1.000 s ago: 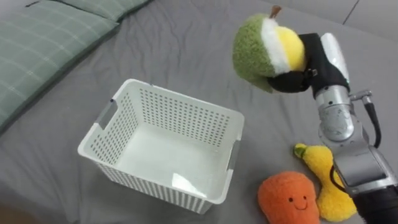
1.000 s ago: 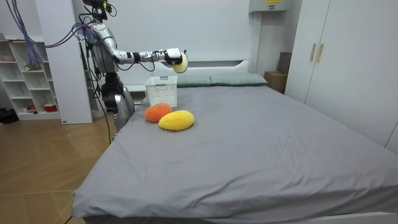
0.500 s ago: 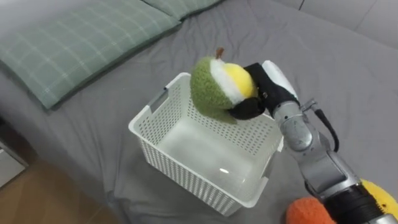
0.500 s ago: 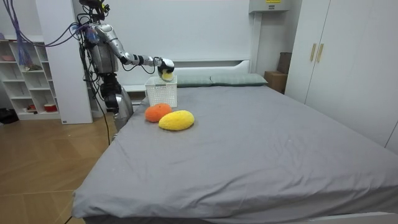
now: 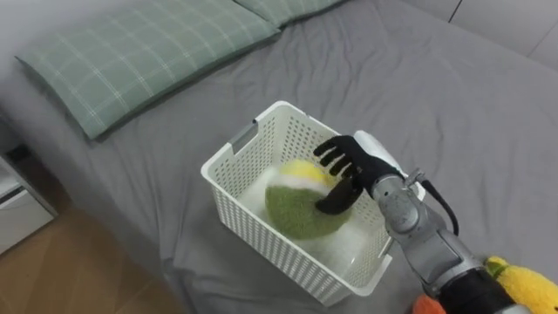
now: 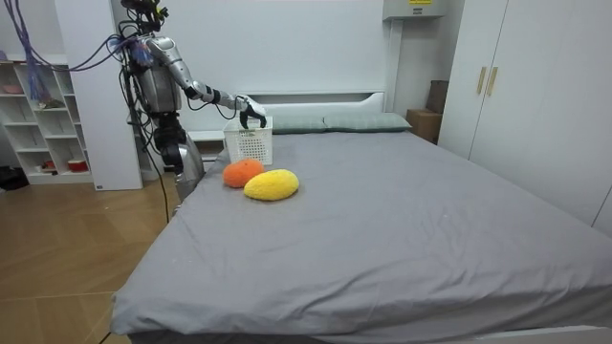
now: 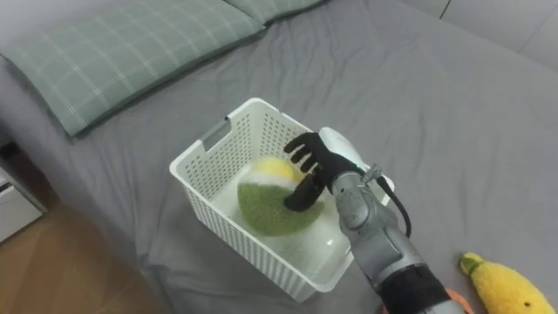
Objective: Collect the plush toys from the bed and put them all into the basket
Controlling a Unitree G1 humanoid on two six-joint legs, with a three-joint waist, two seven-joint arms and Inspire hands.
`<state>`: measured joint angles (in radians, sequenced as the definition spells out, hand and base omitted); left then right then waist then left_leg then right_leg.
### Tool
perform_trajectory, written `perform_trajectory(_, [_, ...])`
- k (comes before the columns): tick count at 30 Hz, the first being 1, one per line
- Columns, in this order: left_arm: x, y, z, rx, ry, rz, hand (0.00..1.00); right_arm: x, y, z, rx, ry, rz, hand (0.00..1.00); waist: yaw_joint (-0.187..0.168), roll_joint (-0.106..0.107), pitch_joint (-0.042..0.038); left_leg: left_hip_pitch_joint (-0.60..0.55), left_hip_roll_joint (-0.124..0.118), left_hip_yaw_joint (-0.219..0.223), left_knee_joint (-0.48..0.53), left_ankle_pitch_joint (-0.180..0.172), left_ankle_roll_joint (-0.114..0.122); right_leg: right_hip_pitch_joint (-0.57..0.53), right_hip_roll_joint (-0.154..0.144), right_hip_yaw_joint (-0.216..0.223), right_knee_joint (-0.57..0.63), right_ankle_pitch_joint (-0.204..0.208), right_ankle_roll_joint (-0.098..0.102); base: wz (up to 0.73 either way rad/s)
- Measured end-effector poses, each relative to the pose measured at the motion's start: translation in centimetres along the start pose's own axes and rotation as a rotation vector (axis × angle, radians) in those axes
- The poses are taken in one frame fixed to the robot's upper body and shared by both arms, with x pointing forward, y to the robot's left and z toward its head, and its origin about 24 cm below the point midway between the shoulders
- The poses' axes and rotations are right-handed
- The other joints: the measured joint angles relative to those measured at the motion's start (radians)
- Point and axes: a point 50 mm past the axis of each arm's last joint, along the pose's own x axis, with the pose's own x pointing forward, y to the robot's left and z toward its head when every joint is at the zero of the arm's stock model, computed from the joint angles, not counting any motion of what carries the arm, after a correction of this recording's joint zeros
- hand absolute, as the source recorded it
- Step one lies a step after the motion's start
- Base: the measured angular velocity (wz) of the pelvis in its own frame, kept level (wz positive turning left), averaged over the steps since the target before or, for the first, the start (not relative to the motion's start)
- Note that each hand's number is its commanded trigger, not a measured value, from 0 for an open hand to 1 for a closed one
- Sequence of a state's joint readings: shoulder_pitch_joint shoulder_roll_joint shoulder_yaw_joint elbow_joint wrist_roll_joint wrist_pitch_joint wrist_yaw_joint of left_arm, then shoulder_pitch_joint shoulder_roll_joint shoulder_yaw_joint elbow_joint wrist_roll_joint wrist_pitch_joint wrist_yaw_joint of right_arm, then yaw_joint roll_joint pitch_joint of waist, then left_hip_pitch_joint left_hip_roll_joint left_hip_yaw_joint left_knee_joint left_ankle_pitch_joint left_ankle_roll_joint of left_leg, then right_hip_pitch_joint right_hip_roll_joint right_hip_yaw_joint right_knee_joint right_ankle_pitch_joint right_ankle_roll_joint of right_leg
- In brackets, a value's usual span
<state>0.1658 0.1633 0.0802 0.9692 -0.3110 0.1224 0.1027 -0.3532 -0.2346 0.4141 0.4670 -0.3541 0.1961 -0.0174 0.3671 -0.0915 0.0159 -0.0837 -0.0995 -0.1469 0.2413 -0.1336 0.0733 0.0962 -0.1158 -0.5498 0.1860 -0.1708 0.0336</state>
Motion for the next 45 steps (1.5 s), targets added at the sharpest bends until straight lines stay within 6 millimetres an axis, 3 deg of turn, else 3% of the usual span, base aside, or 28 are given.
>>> perform_trajectory(6, [0.0, -0.1, 0.1, 0.000, -0.006, -0.002, 0.00, 0.0, 0.0, 0.1, -0.001, -0.010, 0.000, 0.00, -0.002, 0.006, 0.0035, 0.000, -0.001, 0.000, 0.000, 0.000, 0.001, 0.000, 0.002, 0.001, 0.000, 0.001, 0.001, 0.00])
perform_trajectory(19, [0.1, -0.4, 0.7, 0.038, -0.023, -0.004, 0.00, 0.0, -0.1, -0.2, 0.000, -0.012, -0.015, 0.00, -0.011, 0.008, -0.0002, 0.003, 0.000, 0.004, -0.002, 0.001, 0.002, -0.005, 0.000, 0.006, 0.001, 0.001, 0.001, 0.00])
perform_trajectory(27, [0.1, -0.2, 0.7, 0.064, -0.028, 0.001, 0.00, 0.0, -2.4, -0.8, 0.132, -0.005, -0.097, 0.00, -0.045, 0.006, -0.0024, 0.020, 0.001, 0.022, -0.006, 0.004, 0.006, 0.002, 0.001, 0.033, 0.001, 0.003, 0.005, -0.05])
perform_trajectory(32, [-0.1, 0.9, -0.2, 0.028, -0.011, 0.037, 0.00, -0.3, -4.8, -1.9, 0.234, 0.005, -0.226, 0.00, -0.107, -0.001, -0.0087, 0.043, 0.003, 0.037, -0.019, 0.003, 0.010, 0.011, 0.002, 0.067, 0.000, 0.007, 0.009, -0.11])
perform_trajectory(36, [-0.2, 1.5, -0.7, 0.011, 0.002, 0.054, 0.00, -1.3, -6.6, -4.1, 0.336, 0.054, -0.327, 0.00, -0.147, 0.009, -0.0107, 0.045, 0.005, 0.055, -0.019, 0.000, 0.014, 0.009, 0.003, 0.095, 0.001, 0.009, 0.011, -0.12])
perform_trajectory(41, [-0.3, 2.2, -1.3, -0.006, 0.013, 0.075, 0.00, -2.4, -7.5, -7.0, 0.336, 0.145, -0.388, 0.00, -0.196, 0.024, -0.0188, 0.063, 0.010, 0.087, -0.029, -0.002, 0.017, 0.009, 0.004, 0.133, 0.003, 0.010, 0.013, -0.18])
perform_trajectory(45, [-0.5, 2.8, -2.1, -0.007, 0.030, 0.090, 0.00, -3.3, -7.0, -9.7, 0.366, 0.253, -0.396, 0.00, -0.248, 0.024, -0.0185, 0.087, 0.016, 0.106, -0.038, -0.006, 0.019, 0.023, 0.005, 0.144, 0.002, 0.010, 0.013, -0.12])
